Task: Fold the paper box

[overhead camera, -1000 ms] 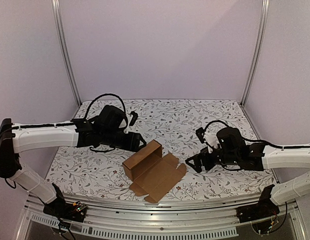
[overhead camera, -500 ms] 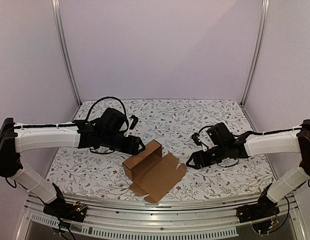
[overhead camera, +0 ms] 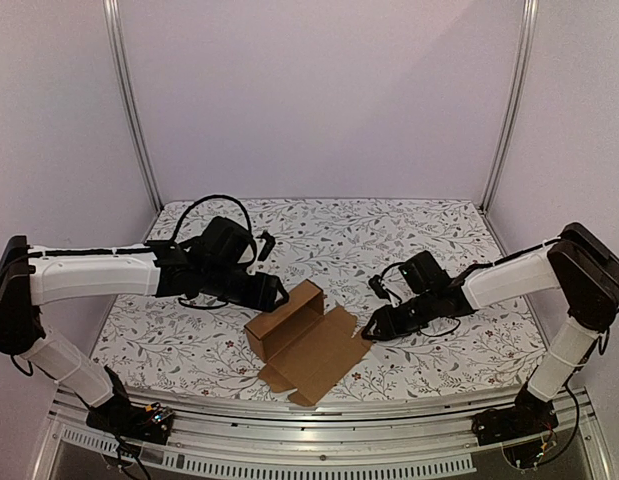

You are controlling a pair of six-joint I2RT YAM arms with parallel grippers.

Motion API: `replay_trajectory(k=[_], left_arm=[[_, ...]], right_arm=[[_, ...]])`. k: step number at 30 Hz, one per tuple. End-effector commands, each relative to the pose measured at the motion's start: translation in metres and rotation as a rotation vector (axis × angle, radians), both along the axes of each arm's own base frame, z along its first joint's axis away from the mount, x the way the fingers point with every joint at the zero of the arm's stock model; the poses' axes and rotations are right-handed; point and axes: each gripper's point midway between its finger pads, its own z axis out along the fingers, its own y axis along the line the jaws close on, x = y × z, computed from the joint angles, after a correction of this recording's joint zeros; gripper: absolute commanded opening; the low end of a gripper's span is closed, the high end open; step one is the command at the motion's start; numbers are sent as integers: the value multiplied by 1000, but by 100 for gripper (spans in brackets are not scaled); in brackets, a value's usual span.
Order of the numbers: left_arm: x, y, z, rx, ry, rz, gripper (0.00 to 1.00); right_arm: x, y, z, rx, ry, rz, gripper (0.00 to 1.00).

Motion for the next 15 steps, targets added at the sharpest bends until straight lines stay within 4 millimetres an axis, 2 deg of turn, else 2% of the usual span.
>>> replay_trajectory(k=[1,8,15], left_arm=[[-1,9,-7,27,15,4,65],[-1,10,-10,34,16,10,64],[-2,11,-10,30,23,14,65]], right_arm=[[-1,6,-9,25,44,8,39],[-3,7,-13,49,41,5,29],[-3,7,-11,61,39,0,8]])
